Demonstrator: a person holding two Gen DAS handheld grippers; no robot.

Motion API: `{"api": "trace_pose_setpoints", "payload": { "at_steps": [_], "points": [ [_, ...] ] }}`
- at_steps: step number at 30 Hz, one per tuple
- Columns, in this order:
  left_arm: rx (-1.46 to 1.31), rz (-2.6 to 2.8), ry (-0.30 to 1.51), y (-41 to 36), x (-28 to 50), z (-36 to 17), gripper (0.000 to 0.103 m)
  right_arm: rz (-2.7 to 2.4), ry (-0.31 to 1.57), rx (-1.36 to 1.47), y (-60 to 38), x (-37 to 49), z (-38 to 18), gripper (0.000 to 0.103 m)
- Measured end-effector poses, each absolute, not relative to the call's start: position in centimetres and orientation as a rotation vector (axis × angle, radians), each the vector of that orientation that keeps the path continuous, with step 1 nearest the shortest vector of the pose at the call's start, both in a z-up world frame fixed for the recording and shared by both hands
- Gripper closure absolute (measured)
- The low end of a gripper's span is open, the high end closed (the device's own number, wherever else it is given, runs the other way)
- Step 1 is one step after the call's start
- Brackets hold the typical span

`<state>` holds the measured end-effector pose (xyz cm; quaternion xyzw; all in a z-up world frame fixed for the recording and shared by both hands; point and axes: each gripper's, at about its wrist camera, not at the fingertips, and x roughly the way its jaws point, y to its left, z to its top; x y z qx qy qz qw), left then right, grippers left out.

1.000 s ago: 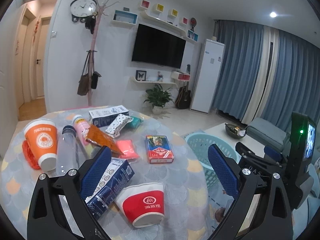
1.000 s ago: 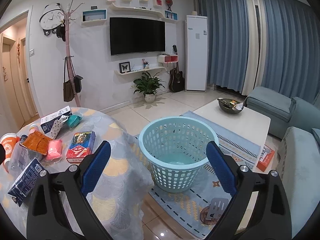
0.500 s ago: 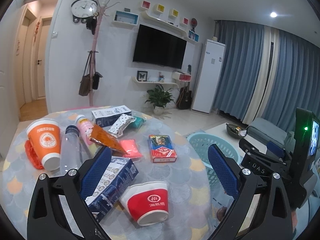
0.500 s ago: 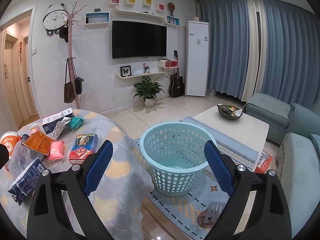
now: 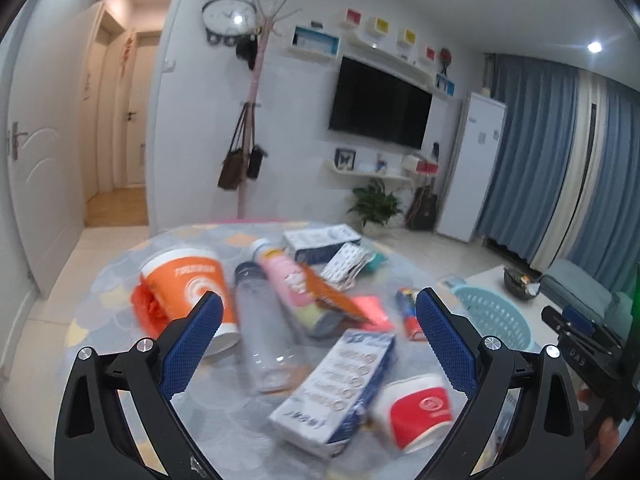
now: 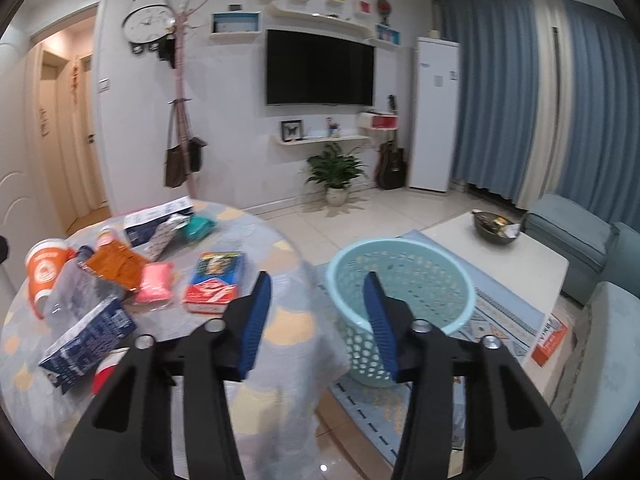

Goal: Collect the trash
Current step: 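Grasp the white milk carton with left gripper while right grasps tiger-print box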

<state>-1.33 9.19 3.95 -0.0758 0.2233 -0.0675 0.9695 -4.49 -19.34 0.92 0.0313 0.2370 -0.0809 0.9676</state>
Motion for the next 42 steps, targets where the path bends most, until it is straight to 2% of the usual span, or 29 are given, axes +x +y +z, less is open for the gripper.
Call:
{"api": "trace_pose_setpoints", "payload": {
  "at_steps": [5, 9, 11, 14, 22, 28, 34, 40, 42],
  "points": [
    [-0.158, -0.272, 0.609, 9.8, 0.5, 1.8, 0.009, -0.073, 0.500, 0.065, -17.5, -3.4, 0.8, 0.065],
    [-0.135, -0.371, 0.734, 9.0, 2.1, -0.3, 0.016, -0.019, 0.548, 0.101, -17.1, -1.1, 0.7, 0.064],
    [-0.119, -0.381, 0.760, 8.6, 2.3, -1.3, 0.017, 0.016, 0.578, 0.114, -16.7, 0.4, 0.6, 0.051],
    [-0.135, -0.387, 0.815, 8.9, 3.3, -2.6, 0.020, 0.027, 0.597, 0.085, -15.7, 1.9, 0.4, 0.039],
    [-0.147, -0.436, 0.885, 8.4, 4.0, -4.1, 0.021, 0.065, 0.723, 0.120, -14.6, 6.2, -1.7, 0.026],
    [-0.085, -0.421, 0.940, 6.6, 4.8, -5.5, 0.022, 0.072, 0.826, 0.148, -14.2, 9.1, -3.2, 0.025],
    [-0.103, -0.423, 0.963, 6.5, 5.4, -6.2, 0.028, 0.053, 0.904, 0.158, -13.9, 11.3, -5.0, 0.025],
    [-0.096, -0.417, 0.961, 6.5, 5.9, -6.1, 0.045, 0.032, 0.930, 0.144, -13.4, 12.1, -6.0, 0.026],
    [-0.107, -0.419, 0.959, 6.6, 5.7, -6.0, 0.046, 0.030, 0.929, 0.143, -13.4, 12.0, -6.1, 0.027]
  ]
}}
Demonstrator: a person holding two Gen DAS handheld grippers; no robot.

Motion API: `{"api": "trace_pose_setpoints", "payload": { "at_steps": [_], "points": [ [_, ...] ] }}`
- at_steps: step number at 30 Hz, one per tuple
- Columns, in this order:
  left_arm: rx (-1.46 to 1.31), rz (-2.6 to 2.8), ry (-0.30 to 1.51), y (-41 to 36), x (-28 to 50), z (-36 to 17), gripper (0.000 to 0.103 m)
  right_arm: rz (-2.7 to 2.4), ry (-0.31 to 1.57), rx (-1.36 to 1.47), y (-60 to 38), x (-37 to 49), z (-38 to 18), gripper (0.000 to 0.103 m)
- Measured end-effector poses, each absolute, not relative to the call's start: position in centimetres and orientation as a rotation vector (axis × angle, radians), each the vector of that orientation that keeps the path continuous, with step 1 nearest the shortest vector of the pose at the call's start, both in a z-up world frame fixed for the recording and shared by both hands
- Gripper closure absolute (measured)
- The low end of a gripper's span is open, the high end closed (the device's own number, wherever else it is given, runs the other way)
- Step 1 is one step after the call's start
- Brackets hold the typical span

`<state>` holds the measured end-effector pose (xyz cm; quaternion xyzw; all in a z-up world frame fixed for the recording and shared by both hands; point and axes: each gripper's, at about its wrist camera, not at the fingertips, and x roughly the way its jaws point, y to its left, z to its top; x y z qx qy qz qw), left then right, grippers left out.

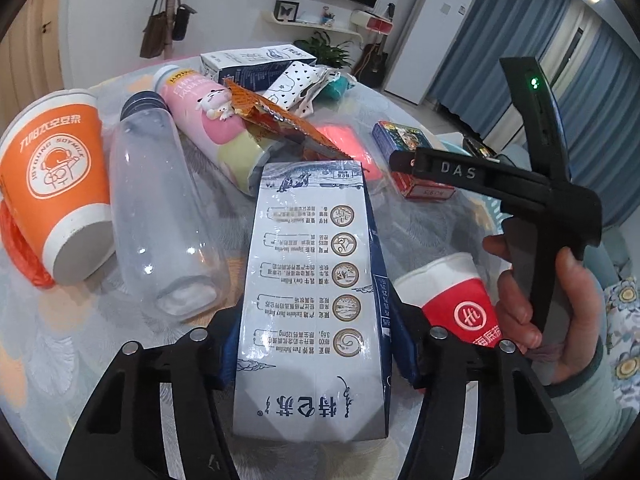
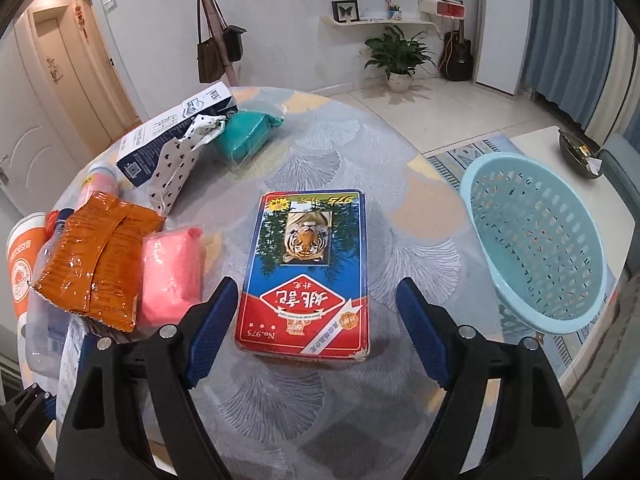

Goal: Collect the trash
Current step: 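Grasp the white milk carton with left gripper while right grasps tiger-print box, then carry both items over the blue basket and open both grippers to drop them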

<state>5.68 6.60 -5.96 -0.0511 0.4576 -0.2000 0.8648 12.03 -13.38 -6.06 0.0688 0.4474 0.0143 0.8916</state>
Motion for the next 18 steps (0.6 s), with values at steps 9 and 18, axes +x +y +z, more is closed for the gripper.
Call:
{"api": "trace_pose_setpoints", "payload": {
  "at_steps": [9, 18],
  "points": [
    [-0.102, -0.435, 0.845, 6.0, 4.7, -2.7, 0.047, 0.048, 0.866, 0.157, -14.5, 10.9, -4.4, 0.046],
    [-0.071, -0.495, 0.730, 2.3, 6.2, 2.5, 0.047, -0.021, 0.677, 0.157, -19.1, 8.4, 1.3, 0.046]
  ]
}}
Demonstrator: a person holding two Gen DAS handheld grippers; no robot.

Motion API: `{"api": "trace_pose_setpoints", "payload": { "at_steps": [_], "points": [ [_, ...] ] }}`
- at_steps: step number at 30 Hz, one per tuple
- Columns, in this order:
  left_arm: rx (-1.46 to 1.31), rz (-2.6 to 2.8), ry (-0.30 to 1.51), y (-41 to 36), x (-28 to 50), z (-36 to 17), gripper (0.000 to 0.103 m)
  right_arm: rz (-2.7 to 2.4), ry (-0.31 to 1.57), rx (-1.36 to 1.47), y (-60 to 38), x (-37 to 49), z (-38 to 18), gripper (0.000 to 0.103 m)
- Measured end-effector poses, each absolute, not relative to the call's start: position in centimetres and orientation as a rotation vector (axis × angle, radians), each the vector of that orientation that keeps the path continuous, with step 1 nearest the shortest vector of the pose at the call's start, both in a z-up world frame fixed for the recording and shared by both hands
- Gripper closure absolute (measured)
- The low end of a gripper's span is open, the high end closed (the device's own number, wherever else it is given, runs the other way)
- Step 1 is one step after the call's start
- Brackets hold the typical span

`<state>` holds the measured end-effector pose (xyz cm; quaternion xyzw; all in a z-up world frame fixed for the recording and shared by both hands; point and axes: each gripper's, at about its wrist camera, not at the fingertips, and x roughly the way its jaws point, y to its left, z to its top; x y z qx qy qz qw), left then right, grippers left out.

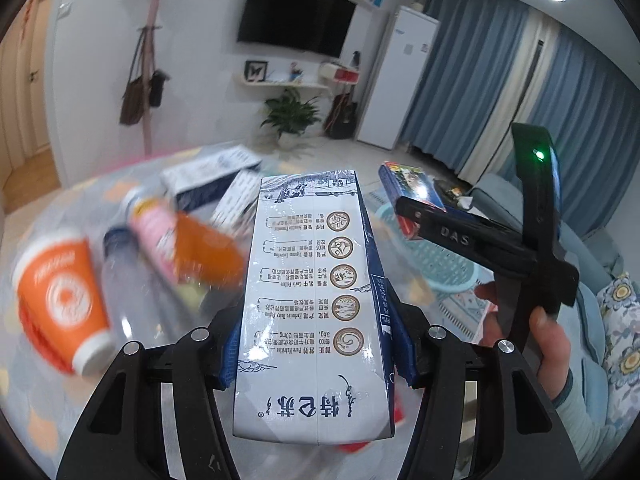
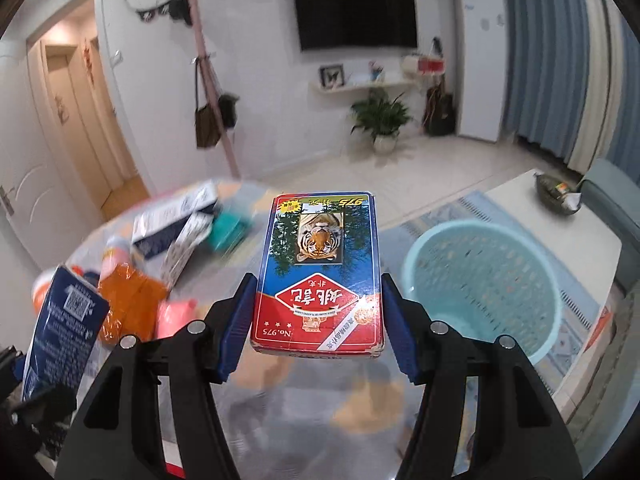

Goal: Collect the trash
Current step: 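Carry both items over the blue basket and open both grippers to drop them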

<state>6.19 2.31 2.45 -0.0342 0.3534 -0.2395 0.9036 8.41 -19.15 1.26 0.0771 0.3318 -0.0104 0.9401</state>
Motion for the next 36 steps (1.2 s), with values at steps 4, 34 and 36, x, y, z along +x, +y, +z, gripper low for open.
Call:
{"api": "trace_pose_setpoints", "payload": {
  "at_steps": [4, 34, 36],
  "points": [
    [-0.014, -0.518, 0.697, -0.9, 7.8, 4.2, 0.047, -0.087, 0.632, 0.178, -23.0, 8.0, 2.6, 0.046],
    [0.072, -0.670, 1.118, -25.8, 24.8, -6.2, 0.045, -0.394, 0.989, 0.417, -43.8, 12.5, -11.9, 0.045],
    [0.062, -0.673, 1.134, -25.7, 24.7, -6.5, 0.035, -0.388, 0.993, 0.421, -43.6, 12.4, -11.9, 0.045]
  ]
}}
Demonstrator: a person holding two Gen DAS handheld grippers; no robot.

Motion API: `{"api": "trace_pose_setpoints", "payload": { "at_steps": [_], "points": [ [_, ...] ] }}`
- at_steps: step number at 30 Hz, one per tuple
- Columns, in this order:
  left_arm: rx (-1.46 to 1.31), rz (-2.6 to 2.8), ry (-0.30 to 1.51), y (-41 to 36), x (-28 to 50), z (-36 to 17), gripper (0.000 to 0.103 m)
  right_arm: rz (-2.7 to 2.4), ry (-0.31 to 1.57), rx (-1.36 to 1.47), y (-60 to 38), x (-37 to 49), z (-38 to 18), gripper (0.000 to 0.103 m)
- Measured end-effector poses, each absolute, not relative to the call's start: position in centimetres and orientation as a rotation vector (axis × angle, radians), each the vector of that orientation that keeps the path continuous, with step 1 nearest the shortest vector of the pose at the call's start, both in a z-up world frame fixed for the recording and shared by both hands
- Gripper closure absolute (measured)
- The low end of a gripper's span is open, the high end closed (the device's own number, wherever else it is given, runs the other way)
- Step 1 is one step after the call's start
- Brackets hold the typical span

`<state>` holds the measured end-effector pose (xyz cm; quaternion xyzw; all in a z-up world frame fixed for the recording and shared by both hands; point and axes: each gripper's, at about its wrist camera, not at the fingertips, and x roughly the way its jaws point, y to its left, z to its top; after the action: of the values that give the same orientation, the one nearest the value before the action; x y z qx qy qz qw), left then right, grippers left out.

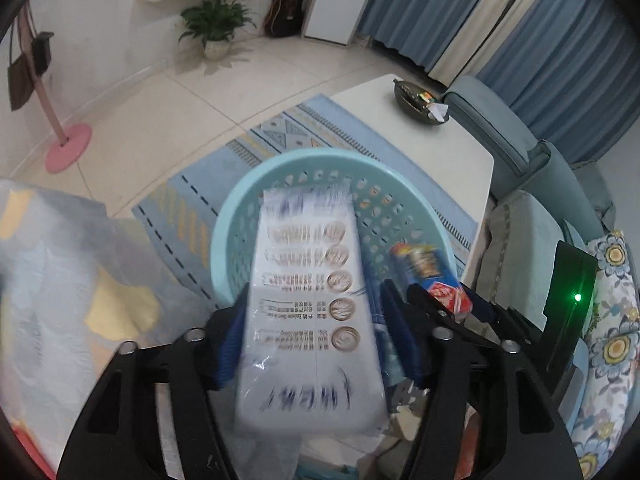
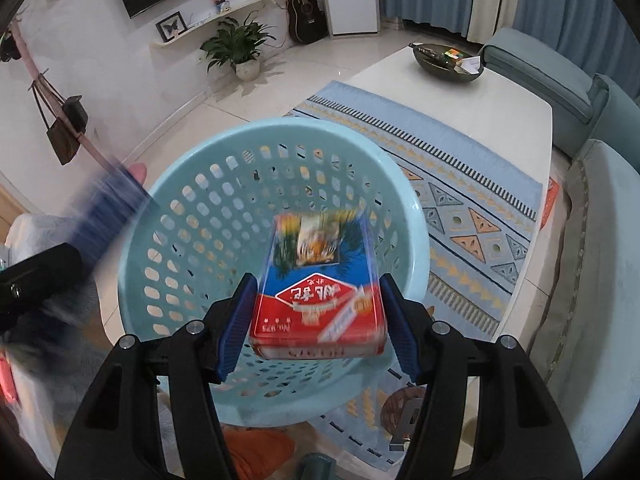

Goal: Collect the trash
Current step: 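Carry both items over the blue basket and open both grippers to drop them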

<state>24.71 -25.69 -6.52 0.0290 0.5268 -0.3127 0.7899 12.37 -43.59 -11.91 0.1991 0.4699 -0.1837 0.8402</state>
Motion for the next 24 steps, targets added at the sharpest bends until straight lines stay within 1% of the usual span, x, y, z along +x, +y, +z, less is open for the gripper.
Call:
{"api": "trace_pose_setpoints", "payload": {
  "at_steps": [3, 5, 13, 19, 24],
  "points": [
    [0.059, -0.678, 1.118, -25.8, 24.3, -5.9, 0.030, -0.385, 0.987, 0.437, -43.5, 12.0, -11.6, 0.044],
    [0.064, -0.683, 1.097, -25.6, 24.0, -5.2, 0.028, -0.383, 0.981, 0.447, -43.7, 11.8, -11.4, 0.044],
    [0.033, -0.679, 0.995, -22.6, 21.9, -2.0, 0.028, -0.359, 0.931, 0.446, -42.0, 10.3, -9.0, 0.044],
    [-0.016, -0.655, 0.908, -18.0, 19.4, 0.5, 0.028, -0.296, 0.854, 0.404, -38.4, 8.9, -5.1, 0.044],
    [-0.040, -0.579, 0.825, -12.4, 16.9, 3.1, 0.028, -0.222, 0.787, 0.365, -34.2, 7.8, -1.8, 0.044]
  ]
}}
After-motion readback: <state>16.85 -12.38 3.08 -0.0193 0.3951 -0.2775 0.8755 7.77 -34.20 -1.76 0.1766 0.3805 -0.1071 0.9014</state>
